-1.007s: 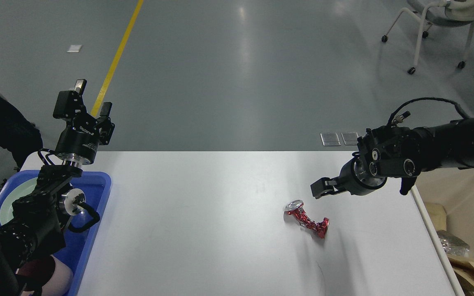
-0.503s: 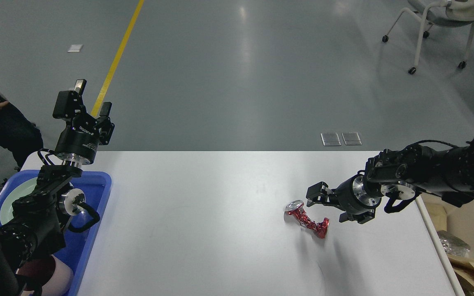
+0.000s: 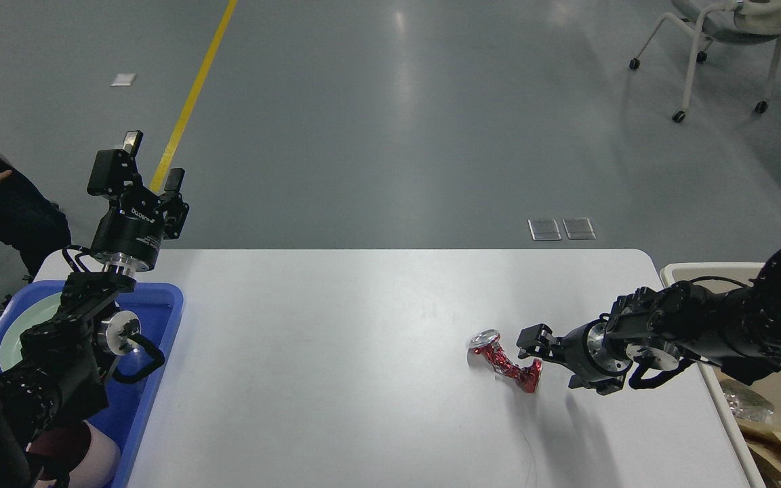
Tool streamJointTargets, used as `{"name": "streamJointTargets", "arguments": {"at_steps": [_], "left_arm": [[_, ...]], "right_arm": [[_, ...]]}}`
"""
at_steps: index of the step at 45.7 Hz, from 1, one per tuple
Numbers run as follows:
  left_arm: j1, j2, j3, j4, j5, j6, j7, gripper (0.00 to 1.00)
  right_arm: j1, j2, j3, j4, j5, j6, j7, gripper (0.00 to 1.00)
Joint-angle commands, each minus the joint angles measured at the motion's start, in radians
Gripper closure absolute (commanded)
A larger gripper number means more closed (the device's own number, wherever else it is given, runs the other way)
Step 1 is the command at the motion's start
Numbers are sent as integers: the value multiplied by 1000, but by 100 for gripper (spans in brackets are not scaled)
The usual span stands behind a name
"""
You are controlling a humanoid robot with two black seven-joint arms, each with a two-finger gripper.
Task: Tidy desktop
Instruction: 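Grasp the crushed red can with the right gripper, then carry the red can over the white bin and release it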
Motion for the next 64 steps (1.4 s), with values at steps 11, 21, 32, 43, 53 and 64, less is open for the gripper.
{"name": "streamJointTargets", "arguments": {"at_steps": [11, 21, 32, 43, 53, 64], "left_arm": [[0, 0, 0, 0, 0, 0, 0, 4], [0, 0, 0, 0, 0, 0, 0, 4], [0, 0, 0, 0, 0, 0, 0, 4], [0, 0, 0, 0, 0, 0, 0, 4], [0, 0, 0, 0, 0, 0, 1, 4], [0, 0, 1, 0, 0, 0, 0, 4]], "right_arm": [[-7, -1, 3, 1, -3, -9, 3, 5], [-12, -3, 11, 1, -5, -21, 3, 50], [-16, -3, 14, 2, -5, -21, 4, 76], [11, -15, 61, 11, -5, -9, 9, 100], [155, -125, 73, 47, -6, 32, 9, 100], [402, -300, 110, 71, -6, 187, 9, 100]]}}
